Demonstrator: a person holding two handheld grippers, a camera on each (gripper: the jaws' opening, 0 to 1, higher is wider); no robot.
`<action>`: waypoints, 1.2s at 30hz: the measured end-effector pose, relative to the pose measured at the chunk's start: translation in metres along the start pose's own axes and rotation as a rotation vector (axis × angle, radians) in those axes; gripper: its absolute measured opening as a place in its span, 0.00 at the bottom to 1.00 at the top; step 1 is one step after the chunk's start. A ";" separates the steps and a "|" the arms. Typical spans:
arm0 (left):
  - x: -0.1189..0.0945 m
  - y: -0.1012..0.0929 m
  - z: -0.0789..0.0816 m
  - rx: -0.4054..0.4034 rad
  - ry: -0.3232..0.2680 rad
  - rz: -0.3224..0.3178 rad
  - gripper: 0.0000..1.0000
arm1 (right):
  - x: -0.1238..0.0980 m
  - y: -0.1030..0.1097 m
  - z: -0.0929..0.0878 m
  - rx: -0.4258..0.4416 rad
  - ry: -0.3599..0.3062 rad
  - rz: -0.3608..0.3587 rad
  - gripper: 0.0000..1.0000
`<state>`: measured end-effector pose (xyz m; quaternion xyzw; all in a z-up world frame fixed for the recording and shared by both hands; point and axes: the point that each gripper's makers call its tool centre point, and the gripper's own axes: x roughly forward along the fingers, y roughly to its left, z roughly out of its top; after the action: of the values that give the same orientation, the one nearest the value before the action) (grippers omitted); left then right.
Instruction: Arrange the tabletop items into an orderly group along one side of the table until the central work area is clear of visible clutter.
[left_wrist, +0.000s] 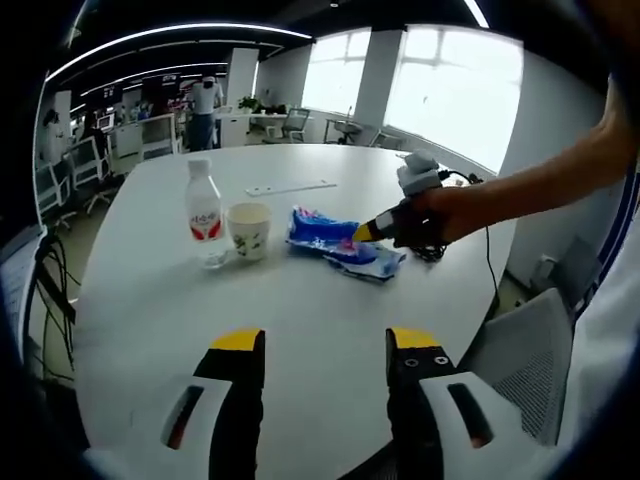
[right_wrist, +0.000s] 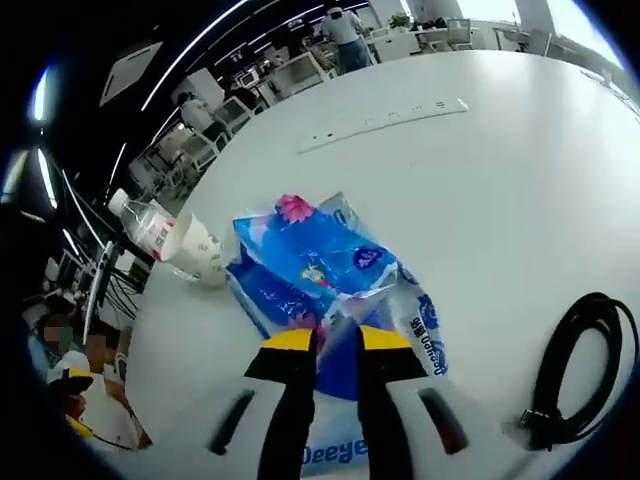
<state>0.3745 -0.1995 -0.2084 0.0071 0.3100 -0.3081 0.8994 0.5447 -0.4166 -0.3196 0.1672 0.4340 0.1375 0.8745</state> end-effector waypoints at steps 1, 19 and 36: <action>-0.001 0.001 -0.001 -0.001 0.002 0.001 0.48 | 0.000 -0.001 0.000 0.007 0.001 -0.005 0.07; 0.002 -0.002 -0.001 0.002 0.005 -0.003 0.47 | -0.011 -0.009 0.006 0.002 -0.023 -0.006 0.00; 0.006 -0.005 0.003 0.009 0.004 -0.012 0.48 | -0.029 -0.018 0.019 -0.012 -0.053 0.008 0.00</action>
<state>0.3767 -0.2074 -0.2085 0.0100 0.3103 -0.3151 0.8969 0.5450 -0.4474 -0.2957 0.1674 0.4093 0.1390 0.8861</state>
